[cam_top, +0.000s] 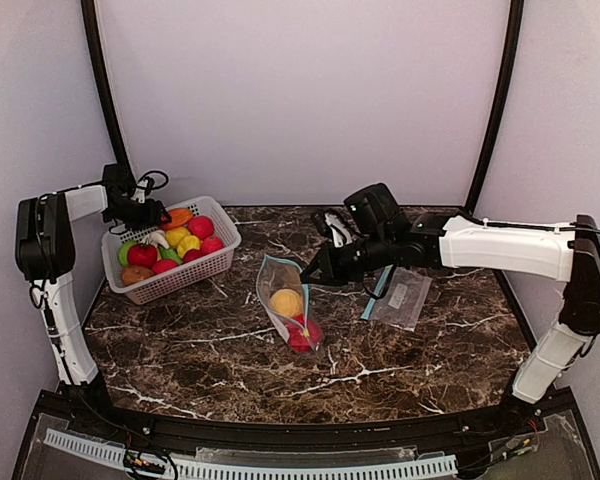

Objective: Place the food in the zip-top bag and seal the zipper
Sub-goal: Pick up the fake fruit from the bin.

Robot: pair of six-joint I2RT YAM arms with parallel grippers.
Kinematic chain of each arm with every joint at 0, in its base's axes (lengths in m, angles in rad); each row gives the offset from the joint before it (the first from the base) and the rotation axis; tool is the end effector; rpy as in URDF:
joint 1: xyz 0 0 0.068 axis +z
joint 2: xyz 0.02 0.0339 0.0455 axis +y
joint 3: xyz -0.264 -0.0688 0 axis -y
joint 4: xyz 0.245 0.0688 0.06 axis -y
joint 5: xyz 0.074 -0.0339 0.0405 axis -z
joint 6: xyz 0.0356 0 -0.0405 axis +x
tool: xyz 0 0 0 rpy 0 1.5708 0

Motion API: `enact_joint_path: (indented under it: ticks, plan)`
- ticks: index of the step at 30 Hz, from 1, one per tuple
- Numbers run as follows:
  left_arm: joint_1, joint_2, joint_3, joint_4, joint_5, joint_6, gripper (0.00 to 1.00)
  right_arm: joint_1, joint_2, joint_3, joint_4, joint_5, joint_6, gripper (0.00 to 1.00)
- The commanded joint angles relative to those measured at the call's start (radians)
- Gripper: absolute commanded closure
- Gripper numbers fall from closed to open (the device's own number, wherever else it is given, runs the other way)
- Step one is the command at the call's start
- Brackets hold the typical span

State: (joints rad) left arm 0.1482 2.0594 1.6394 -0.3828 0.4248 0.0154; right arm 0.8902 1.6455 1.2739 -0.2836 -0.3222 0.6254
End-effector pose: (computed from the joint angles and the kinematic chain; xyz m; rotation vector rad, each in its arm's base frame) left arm 0.4631 0.0543 0.2249 0.0476 2.3216 -0.4208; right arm 0.2273 0.2987 0.2780 -0.5182 2.4041 1.1195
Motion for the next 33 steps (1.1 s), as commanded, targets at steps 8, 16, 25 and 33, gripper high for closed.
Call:
enact_joint_path:
  ticks: [8,16,25,33]
  plan:
    - [0.008,0.027,0.053,-0.018,0.062,0.032,0.42,0.003,0.022,0.034,0.003,-0.014,0.003,1.00]
    - [0.008,0.047,0.090,-0.044,0.064,0.041,0.45,0.003,0.019,0.033,0.003,-0.015,0.003,1.00]
    - [0.008,0.063,0.119,-0.079,0.059,0.056,0.55,0.003,0.012,0.027,0.003,-0.009,0.009,1.00]
    - [0.008,0.031,0.120,-0.091,0.112,0.041,0.62,0.003,0.014,0.033,0.003,-0.004,0.005,1.00]
